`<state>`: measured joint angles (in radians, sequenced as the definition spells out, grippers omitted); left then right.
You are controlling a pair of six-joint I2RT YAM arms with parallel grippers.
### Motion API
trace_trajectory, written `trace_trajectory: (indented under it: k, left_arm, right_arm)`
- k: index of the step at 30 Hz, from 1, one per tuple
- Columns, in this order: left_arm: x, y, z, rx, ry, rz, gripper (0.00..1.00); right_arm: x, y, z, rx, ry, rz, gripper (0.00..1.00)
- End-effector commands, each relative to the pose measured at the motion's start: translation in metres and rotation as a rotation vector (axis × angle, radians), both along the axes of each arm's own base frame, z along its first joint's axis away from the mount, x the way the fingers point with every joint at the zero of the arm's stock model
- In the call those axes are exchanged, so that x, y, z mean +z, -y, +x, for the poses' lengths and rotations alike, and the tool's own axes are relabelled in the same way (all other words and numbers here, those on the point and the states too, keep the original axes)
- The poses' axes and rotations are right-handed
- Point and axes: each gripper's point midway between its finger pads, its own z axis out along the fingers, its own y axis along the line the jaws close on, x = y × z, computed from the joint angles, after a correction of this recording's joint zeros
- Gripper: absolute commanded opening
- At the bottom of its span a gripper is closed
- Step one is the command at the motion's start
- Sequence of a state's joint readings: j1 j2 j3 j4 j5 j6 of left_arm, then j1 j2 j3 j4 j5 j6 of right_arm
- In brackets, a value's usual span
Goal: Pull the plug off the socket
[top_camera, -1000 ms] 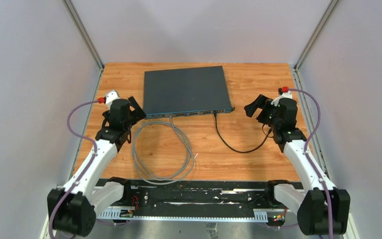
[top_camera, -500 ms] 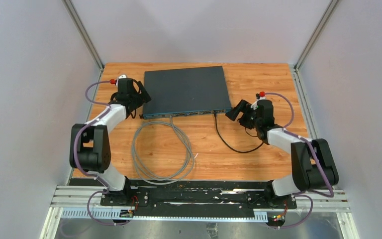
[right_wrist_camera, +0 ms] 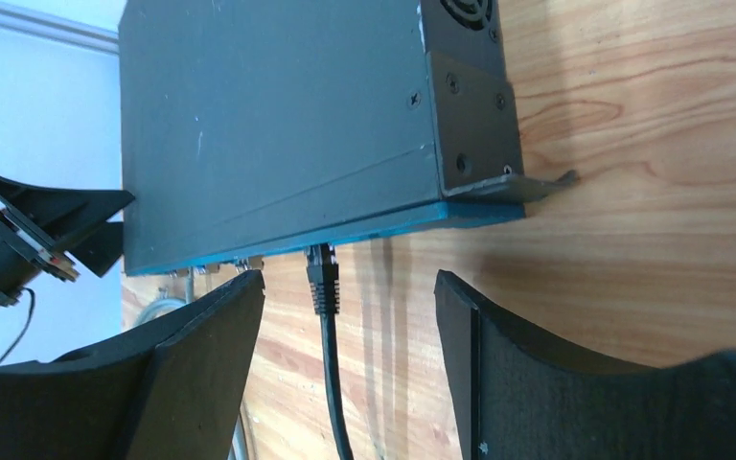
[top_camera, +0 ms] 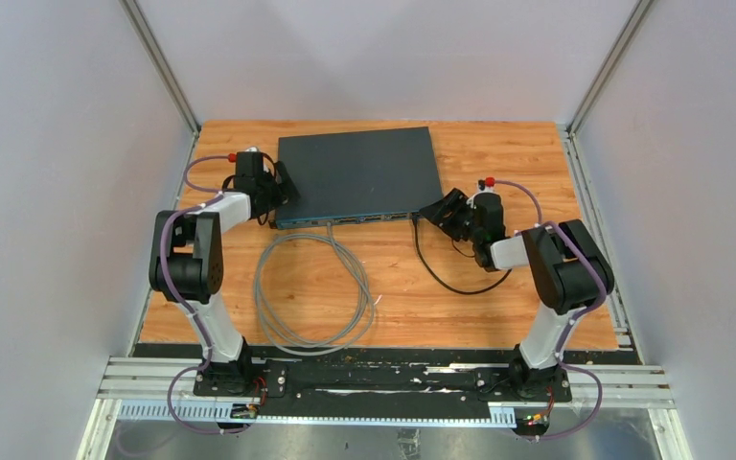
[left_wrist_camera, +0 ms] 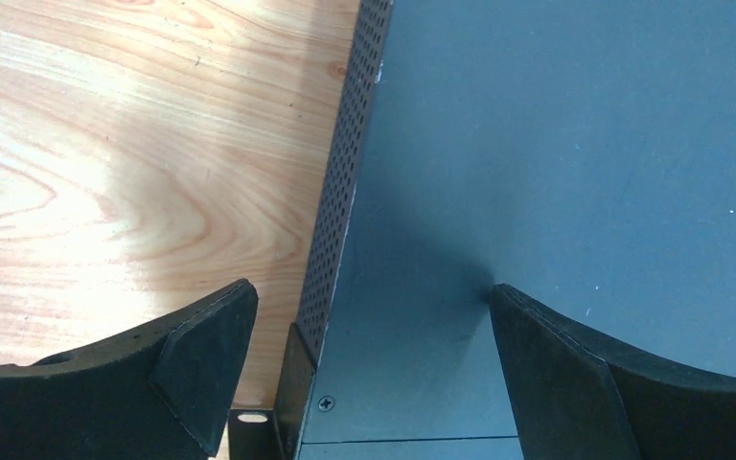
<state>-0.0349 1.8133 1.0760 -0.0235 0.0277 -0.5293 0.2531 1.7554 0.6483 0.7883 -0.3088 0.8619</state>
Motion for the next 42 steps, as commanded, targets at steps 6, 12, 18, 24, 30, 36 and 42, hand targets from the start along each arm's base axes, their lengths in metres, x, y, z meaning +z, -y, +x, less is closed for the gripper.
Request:
trace_trajectory:
  k: [6, 12, 18, 24, 30, 36, 42]
  left_arm:
    - [-0.013, 0.005, 0.000, -0.075, -0.023, -0.013, 0.89]
    - [-0.019, 0.007, -0.001, -0.086, -0.038, -0.024, 0.87]
    - [-0.022, 0.009, -0.001, -0.091, -0.044, -0.030, 0.86]
    - [-0.024, 0.009, -0.002, -0.093, -0.051, -0.039, 0.85]
    - [-0.025, 0.012, -0.002, -0.096, -0.047, -0.056, 0.84]
    - [-0.027, 0.015, -0.003, -0.104, -0.053, -0.072, 0.84]
    - [-0.030, 0.017, -0.004, -0.108, -0.060, -0.081, 0.83]
  right_arm:
    - [-0.007, -0.018, 0.004, -0.026, 0.045, 0.146, 0.64]
    - [-0.015, -0.026, 0.001, -0.021, 0.037, 0.177, 0.61]
    - [-0.021, -0.026, -0.001, -0.046, 0.037, 0.182, 0.54]
    - [-0.025, -0.026, 0.000, -0.067, 0.033, 0.195, 0.51]
    - [-0.027, -0.026, 0.003, -0.084, 0.029, 0.203, 0.49]
    - [-0.032, -0.026, 0.005, -0.111, 0.009, 0.217, 0.47]
    - [-0.037, -0.026, 0.006, -0.141, -0.012, 0.221, 0.46]
